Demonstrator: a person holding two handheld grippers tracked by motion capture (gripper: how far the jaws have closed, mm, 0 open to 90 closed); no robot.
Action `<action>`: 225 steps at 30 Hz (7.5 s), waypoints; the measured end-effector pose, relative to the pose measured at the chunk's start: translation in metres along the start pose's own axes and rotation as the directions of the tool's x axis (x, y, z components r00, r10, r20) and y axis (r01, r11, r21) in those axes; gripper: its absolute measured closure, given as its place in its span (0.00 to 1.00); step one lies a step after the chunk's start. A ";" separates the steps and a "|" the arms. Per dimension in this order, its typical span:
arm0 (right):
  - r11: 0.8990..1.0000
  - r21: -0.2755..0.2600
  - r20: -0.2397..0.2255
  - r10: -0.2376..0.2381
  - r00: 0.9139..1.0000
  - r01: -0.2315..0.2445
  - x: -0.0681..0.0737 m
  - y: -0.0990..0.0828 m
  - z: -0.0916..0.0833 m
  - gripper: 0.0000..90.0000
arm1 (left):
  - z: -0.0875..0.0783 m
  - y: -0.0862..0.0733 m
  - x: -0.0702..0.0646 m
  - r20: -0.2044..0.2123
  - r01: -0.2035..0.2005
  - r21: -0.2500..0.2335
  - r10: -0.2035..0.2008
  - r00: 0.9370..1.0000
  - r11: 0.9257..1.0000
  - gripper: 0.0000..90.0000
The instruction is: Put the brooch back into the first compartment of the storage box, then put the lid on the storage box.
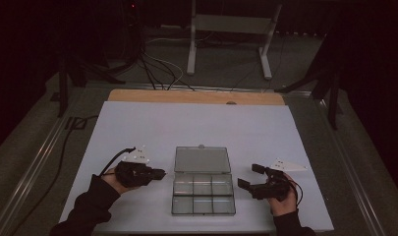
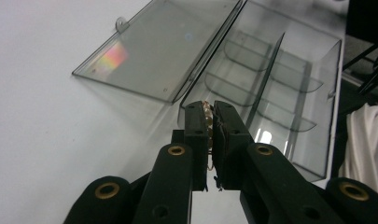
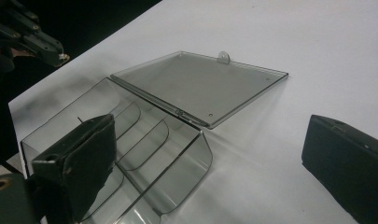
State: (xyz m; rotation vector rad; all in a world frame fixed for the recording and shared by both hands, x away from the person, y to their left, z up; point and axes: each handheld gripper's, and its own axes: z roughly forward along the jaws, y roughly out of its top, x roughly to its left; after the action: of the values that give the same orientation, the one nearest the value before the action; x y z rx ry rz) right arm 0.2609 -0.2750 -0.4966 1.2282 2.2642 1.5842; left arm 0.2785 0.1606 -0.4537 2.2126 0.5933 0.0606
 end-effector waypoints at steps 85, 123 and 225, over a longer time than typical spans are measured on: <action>1.000 -0.002 -0.007 -0.001 1.000 0.001 0.000 0.000 -0.001 0.03 | 0.076 0.012 -0.023 0.128 -0.024 0.106 0.011 0.992 0.994 0.96; 1.000 -0.017 -0.025 -0.002 1.000 0.001 0.003 0.002 -0.002 0.03 | 0.051 0.030 -0.020 0.119 0.075 0.012 -0.076 0.990 0.997 0.13; 1.000 -0.009 -0.031 -0.016 0.999 0.015 0.005 0.002 0.000 0.03 | 0.082 0.000 0.055 0.061 0.565 0.019 -0.565 0.823 0.825 0.35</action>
State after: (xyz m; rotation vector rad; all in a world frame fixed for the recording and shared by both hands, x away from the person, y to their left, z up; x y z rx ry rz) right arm 0.2584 -0.2715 -0.4935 1.1894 2.2770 1.6167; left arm 0.3466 0.1259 -0.5163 1.9423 1.1894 -0.3204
